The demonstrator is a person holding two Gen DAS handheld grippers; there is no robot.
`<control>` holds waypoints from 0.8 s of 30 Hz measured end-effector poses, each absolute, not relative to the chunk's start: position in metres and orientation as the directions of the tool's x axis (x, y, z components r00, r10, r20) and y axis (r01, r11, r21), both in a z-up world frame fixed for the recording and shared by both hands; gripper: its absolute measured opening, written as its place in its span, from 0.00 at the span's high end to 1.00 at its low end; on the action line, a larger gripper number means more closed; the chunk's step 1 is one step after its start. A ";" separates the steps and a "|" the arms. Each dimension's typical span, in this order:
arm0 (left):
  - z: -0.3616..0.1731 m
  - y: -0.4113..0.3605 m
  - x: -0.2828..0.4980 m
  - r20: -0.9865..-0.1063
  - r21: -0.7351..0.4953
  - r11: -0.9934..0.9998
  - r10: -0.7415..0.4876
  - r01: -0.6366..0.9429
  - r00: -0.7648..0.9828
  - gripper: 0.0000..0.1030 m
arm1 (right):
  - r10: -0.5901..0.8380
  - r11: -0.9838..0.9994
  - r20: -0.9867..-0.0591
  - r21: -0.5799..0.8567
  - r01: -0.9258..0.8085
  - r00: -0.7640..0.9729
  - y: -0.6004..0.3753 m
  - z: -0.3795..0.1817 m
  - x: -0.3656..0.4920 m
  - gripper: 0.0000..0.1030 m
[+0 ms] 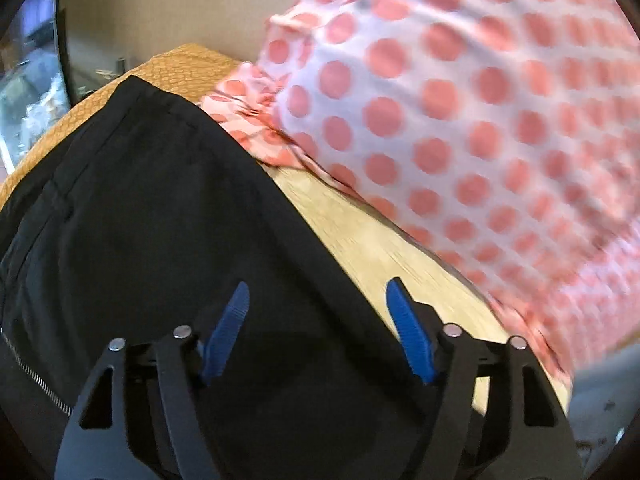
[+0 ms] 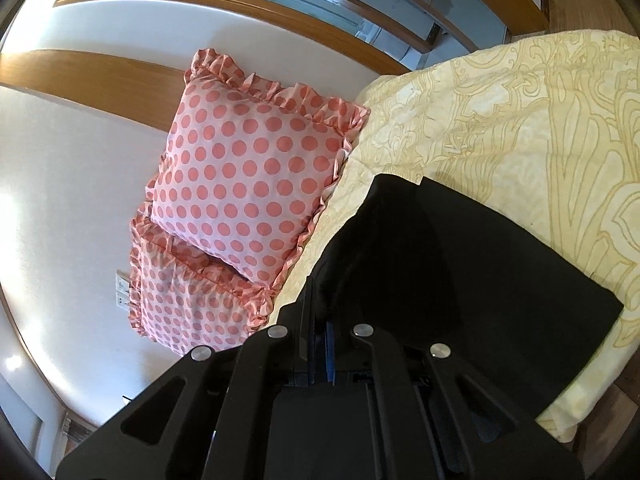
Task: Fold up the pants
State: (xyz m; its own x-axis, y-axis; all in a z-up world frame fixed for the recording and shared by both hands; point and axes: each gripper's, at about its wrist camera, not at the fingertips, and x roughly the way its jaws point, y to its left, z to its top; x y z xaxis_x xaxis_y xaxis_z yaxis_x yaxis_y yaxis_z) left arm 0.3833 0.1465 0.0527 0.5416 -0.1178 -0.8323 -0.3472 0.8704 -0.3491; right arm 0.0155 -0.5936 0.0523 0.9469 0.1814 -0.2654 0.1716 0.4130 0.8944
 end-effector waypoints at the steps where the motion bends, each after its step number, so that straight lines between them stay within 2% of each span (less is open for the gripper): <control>1: 0.047 0.149 0.391 -0.840 -0.349 0.861 -0.113 -0.370 0.530 0.38 | 0.178 0.418 -0.268 0.892 0.173 0.947 -0.593 0.053 0.016 0.96; 3: 0.033 0.157 0.403 -0.856 -0.365 0.834 -0.126 -0.414 0.501 0.61 | 0.174 0.423 -0.274 0.888 0.179 0.946 -0.593 0.053 0.017 0.96; 4: 0.026 0.163 0.404 -0.858 -0.388 0.812 -0.146 -0.436 0.493 0.84 | 0.175 0.423 -0.274 0.888 0.180 0.946 -0.594 0.053 0.018 0.96; 5: 0.024 0.169 0.399 -0.848 -0.417 0.791 -0.161 -0.447 0.505 0.88 | 0.175 0.426 -0.276 0.887 0.180 0.945 -0.594 0.053 0.019 0.96; 9: 0.052 0.179 0.351 -0.784 -0.466 0.796 -0.169 -0.386 0.597 0.90 | 0.148 0.458 -0.287 0.868 0.191 0.946 -0.601 0.059 0.025 0.96; 13: 0.111 0.180 0.234 -0.679 -0.422 0.872 -0.124 -0.247 0.724 0.89 | 0.112 0.472 -0.232 0.868 0.154 0.966 -0.613 0.071 0.016 0.96; 16: 0.125 0.189 0.139 -0.616 -0.447 0.865 -0.112 -0.229 0.780 0.86 | 0.080 0.487 -0.226 0.859 0.160 0.971 -0.615 0.073 0.004 0.96; 19: 0.092 0.198 0.061 -0.645 -0.446 0.844 -0.073 -0.298 0.760 0.84 | 0.085 0.460 -0.268 0.865 0.201 0.960 -0.617 0.058 0.000 0.96; 24: 0.027 0.212 0.020 -0.733 -0.443 0.807 -0.075 -0.392 0.676 0.85 | 0.104 0.413 -0.317 0.876 0.249 0.943 -0.618 0.033 -0.001 0.96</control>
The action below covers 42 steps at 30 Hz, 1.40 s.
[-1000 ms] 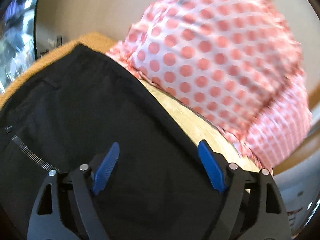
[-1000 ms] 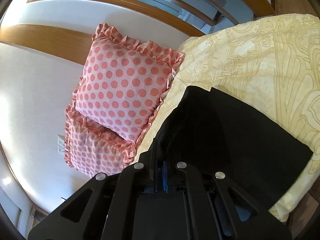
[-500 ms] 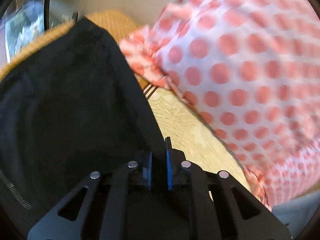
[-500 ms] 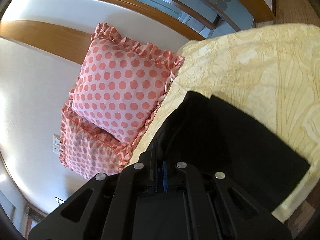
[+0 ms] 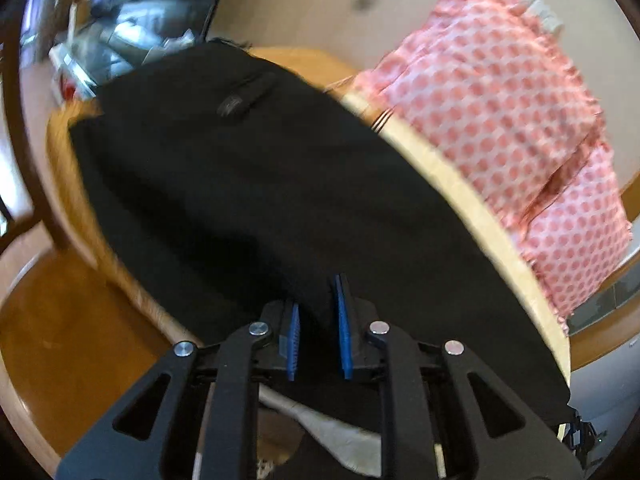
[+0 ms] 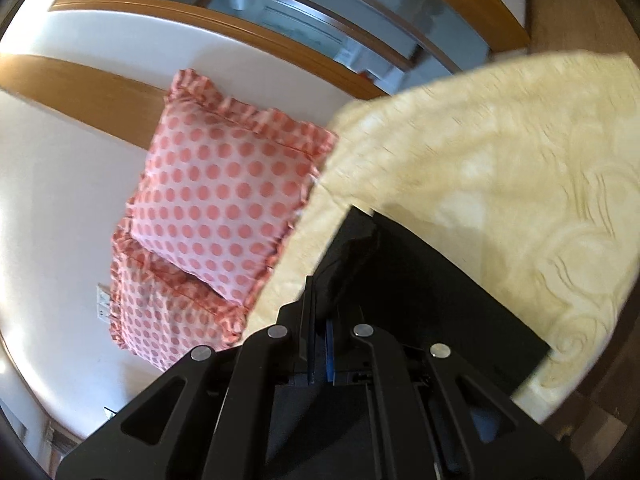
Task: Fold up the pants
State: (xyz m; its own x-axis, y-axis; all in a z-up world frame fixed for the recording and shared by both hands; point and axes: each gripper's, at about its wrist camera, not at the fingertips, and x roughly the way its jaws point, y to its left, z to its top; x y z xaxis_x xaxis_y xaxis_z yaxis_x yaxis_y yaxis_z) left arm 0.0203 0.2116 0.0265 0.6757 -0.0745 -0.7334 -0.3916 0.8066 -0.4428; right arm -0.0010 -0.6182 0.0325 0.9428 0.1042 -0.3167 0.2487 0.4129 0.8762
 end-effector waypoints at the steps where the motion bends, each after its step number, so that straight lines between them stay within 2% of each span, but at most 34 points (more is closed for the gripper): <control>1: 0.021 0.214 0.017 -0.724 -0.459 0.798 -0.081 -0.391 0.685 0.85 | 0.107 0.407 -0.317 0.879 0.250 0.942 -0.619 0.031 -0.001 0.96; 5: 0.023 0.216 0.015 -0.698 -0.487 0.783 -0.084 -0.385 0.711 0.81 | 0.133 0.385 -0.287 0.897 0.217 0.949 -0.623 0.035 -0.004 0.96; 8: 0.027 0.208 0.019 -0.696 -0.477 0.795 -0.082 -0.374 0.714 0.81 | 0.124 0.385 -0.202 0.912 0.140 0.971 -0.626 0.054 -0.015 0.96; 9: 0.029 0.207 0.018 -0.694 -0.473 0.800 -0.080 -0.369 0.715 0.82 | 0.105 0.405 -0.217 0.901 0.157 0.971 -0.624 0.058 -0.019 0.96; 12: 0.027 0.205 0.017 -0.699 -0.459 0.807 -0.071 -0.371 0.712 0.82 | 0.085 0.404 -0.338 0.871 0.278 0.937 -0.623 0.042 -0.022 0.96; 18: 0.022 0.209 0.014 -0.705 -0.477 0.801 -0.102 -0.363 0.701 0.85 | 0.089 0.311 -0.410 0.877 0.366 0.908 -0.623 0.005 -0.037 0.96; 24: 0.026 0.214 0.000 -0.727 -0.420 0.832 -0.070 -0.362 0.683 0.86 | 0.112 0.258 -0.379 0.904 0.342 0.919 -0.616 -0.007 -0.060 0.96; 31: 0.018 0.211 -0.006 -0.720 -0.411 0.838 -0.057 -0.359 0.692 0.81 | 0.101 0.277 -0.384 0.897 0.345 0.918 -0.616 -0.003 -0.056 0.96; 42: 0.017 0.214 -0.005 -0.713 -0.426 0.836 -0.076 -0.345 0.697 0.83 | 0.088 0.286 -0.397 0.888 0.359 0.913 -0.617 -0.001 -0.053 0.96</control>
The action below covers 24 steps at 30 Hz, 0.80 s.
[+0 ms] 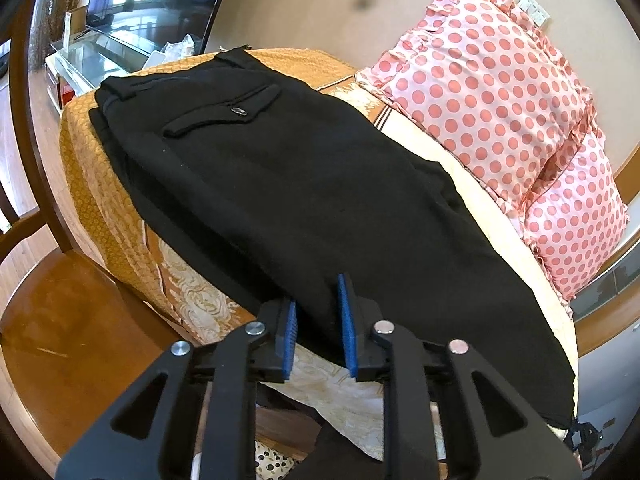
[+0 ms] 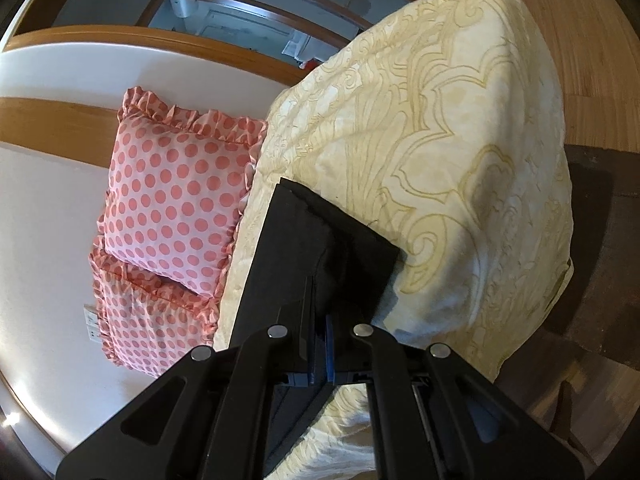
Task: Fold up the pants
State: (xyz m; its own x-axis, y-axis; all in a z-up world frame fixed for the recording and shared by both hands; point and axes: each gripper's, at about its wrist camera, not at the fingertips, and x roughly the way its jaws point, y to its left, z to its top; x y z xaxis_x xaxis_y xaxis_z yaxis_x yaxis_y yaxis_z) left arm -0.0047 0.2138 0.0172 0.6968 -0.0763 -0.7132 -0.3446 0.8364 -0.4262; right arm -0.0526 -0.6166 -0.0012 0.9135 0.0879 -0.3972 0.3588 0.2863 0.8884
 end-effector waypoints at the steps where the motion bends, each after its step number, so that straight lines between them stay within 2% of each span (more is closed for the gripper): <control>1: 0.019 0.214 -0.005 -0.715 -0.421 0.841 -0.076 -0.341 0.695 0.84 | 0.078 0.291 -0.390 0.889 0.353 0.917 -0.615 0.003 -0.055 0.96; 6: 0.021 0.218 -0.010 -0.705 -0.431 0.842 -0.089 -0.325 0.704 0.85 | 0.062 0.278 -0.423 0.877 0.391 0.904 -0.612 -0.005 -0.069 0.96; 8: 0.018 0.218 -0.009 -0.710 -0.431 0.842 -0.093 -0.325 0.698 0.85 | 0.069 0.246 -0.409 0.891 0.382 0.910 -0.614 -0.012 -0.071 0.96; 17: 0.010 0.211 -0.019 -0.662 -0.439 0.843 -0.070 -0.310 0.746 0.85 | 0.042 0.339 -0.446 0.848 0.407 0.894 -0.614 0.000 -0.057 0.96; 21: 0.007 0.221 -0.025 -0.623 -0.511 0.807 -0.111 -0.296 0.774 0.79 | 0.035 0.371 -0.470 0.826 0.425 0.882 -0.613 0.004 -0.059 0.94; 24: 0.013 0.228 -0.037 -0.605 -0.498 0.802 -0.048 -0.330 0.795 0.71 | -0.052 0.415 -0.512 0.770 0.484 0.858 -0.615 0.018 -0.072 0.85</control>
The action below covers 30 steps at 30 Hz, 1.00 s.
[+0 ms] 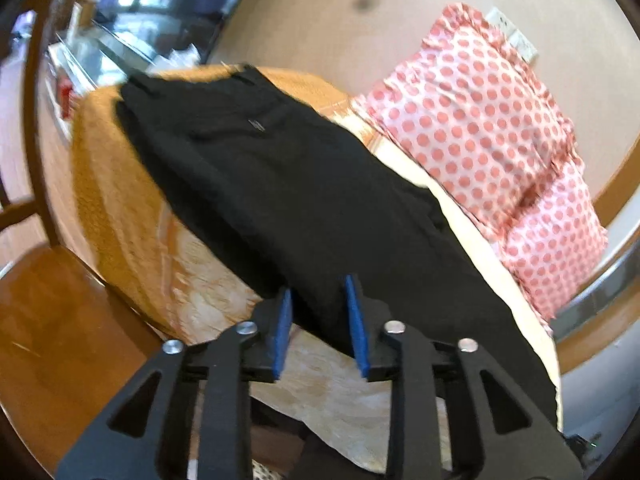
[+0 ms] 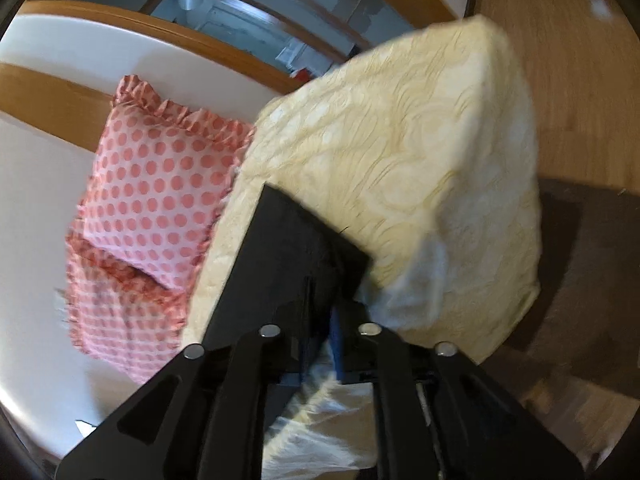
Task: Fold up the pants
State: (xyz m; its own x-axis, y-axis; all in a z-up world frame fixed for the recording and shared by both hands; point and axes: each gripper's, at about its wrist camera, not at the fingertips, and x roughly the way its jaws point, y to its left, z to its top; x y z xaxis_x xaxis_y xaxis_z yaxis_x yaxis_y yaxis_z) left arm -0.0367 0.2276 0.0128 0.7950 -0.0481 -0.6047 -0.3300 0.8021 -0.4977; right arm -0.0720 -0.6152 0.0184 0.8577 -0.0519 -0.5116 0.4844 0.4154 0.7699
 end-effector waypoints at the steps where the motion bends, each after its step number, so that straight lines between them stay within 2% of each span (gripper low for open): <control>1: 0.018 0.229 -0.044 -0.601 -0.452 0.806 0.040 -0.381 0.798 0.66 | -0.093 0.423 -0.535 0.743 0.520 0.840 -0.616 0.023 -0.076 0.63; 2: 0.023 0.231 -0.049 -0.590 -0.422 0.806 0.104 -0.416 0.800 0.60 | -0.146 0.435 -0.538 0.718 0.543 0.830 -0.616 0.029 -0.083 0.51; 3: 0.028 0.233 -0.055 -0.571 -0.402 0.803 0.156 -0.440 0.806 0.58 | -0.184 0.445 -0.535 0.702 0.556 0.824 -0.617 0.034 -0.088 0.26; 5: 0.038 0.235 -0.061 -0.536 -0.369 0.801 0.231 -0.472 0.812 0.48 | -0.216 0.467 -0.522 0.687 0.557 0.825 -0.617 0.040 -0.092 0.24; 7: 0.047 0.233 -0.058 -0.518 -0.351 0.814 0.244 -0.463 0.820 0.43 | -0.196 0.486 -0.496 0.700 0.523 0.846 -0.616 0.042 -0.089 0.24; 11: 0.058 0.218 -0.039 -0.489 -0.347 0.849 0.198 -0.398 0.849 0.34 | -0.144 0.496 -0.482 0.720 0.485 0.864 -0.611 0.038 -0.079 0.34; 16: 0.050 0.192 -0.018 -0.512 -0.322 0.889 0.125 -0.325 0.850 0.33 | -0.131 0.480 -0.498 0.725 0.494 0.857 -0.610 0.030 -0.081 0.40; 21: 0.041 0.184 -0.009 -0.535 -0.306 0.901 0.103 -0.306 0.838 0.30 | -0.123 0.471 -0.468 0.748 0.467 0.875 -0.617 0.029 -0.086 0.40; 24: 0.038 0.183 -0.009 -0.545 -0.311 0.901 0.091 -0.302 0.833 0.30 | -0.120 0.478 -0.482 0.738 0.476 0.868 -0.616 0.030 -0.083 0.45; 25: 0.037 0.182 -0.008 -0.548 -0.308 0.902 0.091 -0.302 0.831 0.30 | -0.115 0.481 -0.496 0.730 0.485 0.861 -0.615 0.029 -0.082 0.51; 27: 0.036 0.181 -0.008 -0.553 -0.305 0.903 0.092 -0.304 0.828 0.29 | -0.108 0.483 -0.515 0.720 0.498 0.850 -0.611 0.026 -0.080 0.56; 28: 0.035 0.182 -0.008 -0.556 -0.308 0.901 0.089 -0.305 0.827 0.29 | -0.101 0.490 -0.522 0.715 0.499 0.847 -0.608 0.026 -0.079 0.67; 29: 0.034 0.182 -0.008 -0.558 -0.313 0.900 0.085 -0.304 0.825 0.28 | -0.090 0.491 -0.532 0.712 0.502 0.842 -0.607 0.025 -0.077 0.73; 30: 0.033 0.182 -0.008 -0.561 -0.318 0.898 0.080 -0.303 0.824 0.28 | -0.086 0.493 -0.535 0.710 0.502 0.841 -0.606 0.023 -0.076 0.91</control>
